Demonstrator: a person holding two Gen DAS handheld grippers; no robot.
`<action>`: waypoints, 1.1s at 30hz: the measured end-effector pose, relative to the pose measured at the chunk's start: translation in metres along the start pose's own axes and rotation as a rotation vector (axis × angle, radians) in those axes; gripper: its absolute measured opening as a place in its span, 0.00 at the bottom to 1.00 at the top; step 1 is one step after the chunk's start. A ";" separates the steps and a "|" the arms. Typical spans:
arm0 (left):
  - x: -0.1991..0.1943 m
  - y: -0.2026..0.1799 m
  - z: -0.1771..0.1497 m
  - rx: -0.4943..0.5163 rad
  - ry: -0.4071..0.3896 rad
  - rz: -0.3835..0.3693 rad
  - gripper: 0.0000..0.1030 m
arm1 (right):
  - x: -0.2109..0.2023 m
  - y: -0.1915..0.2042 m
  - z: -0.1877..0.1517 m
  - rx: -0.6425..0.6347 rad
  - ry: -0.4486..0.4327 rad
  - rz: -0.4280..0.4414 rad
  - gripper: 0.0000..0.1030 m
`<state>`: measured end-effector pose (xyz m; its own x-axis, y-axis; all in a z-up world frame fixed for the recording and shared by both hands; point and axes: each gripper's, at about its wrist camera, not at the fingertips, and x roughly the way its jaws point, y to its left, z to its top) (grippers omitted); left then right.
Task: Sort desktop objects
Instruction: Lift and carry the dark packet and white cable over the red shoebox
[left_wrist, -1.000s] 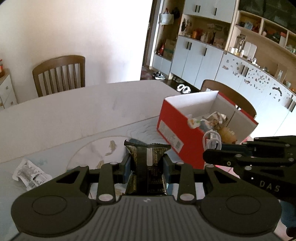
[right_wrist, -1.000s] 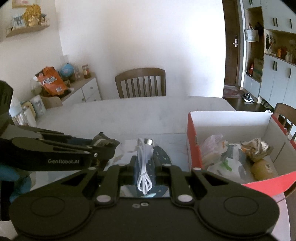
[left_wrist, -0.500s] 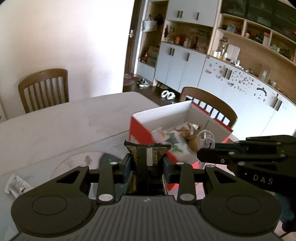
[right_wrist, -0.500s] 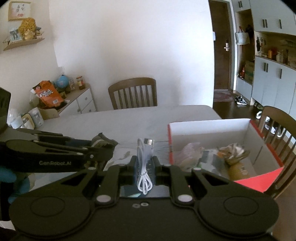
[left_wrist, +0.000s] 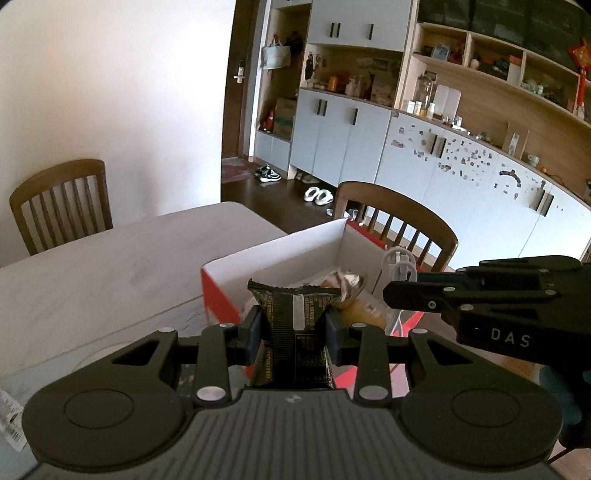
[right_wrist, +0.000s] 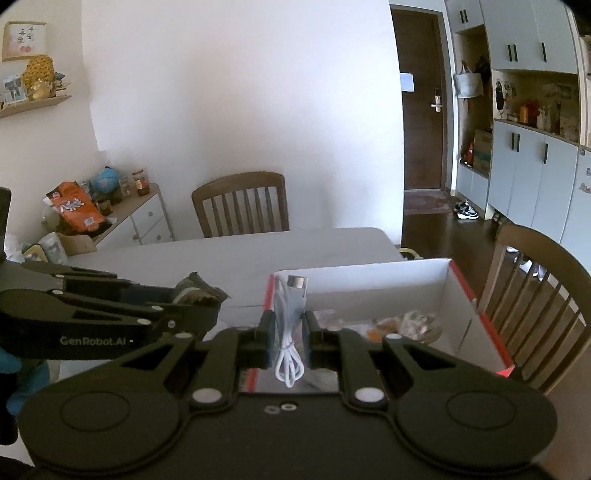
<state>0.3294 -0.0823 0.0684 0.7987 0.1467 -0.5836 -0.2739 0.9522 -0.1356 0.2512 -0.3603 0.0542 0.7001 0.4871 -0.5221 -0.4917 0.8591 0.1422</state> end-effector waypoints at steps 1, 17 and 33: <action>0.004 -0.003 0.002 0.001 0.000 -0.001 0.32 | 0.001 -0.005 0.001 -0.002 0.000 -0.003 0.14; 0.070 -0.030 0.025 0.023 0.075 0.038 0.32 | 0.032 -0.065 0.010 -0.019 0.064 -0.022 0.14; 0.129 -0.029 0.023 0.034 0.176 0.103 0.32 | 0.078 -0.098 0.002 0.002 0.170 0.021 0.14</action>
<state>0.4528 -0.0846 0.0155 0.6608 0.1970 -0.7243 -0.3281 0.9437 -0.0427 0.3548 -0.4060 0.0014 0.5919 0.4713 -0.6539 -0.5038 0.8496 0.1563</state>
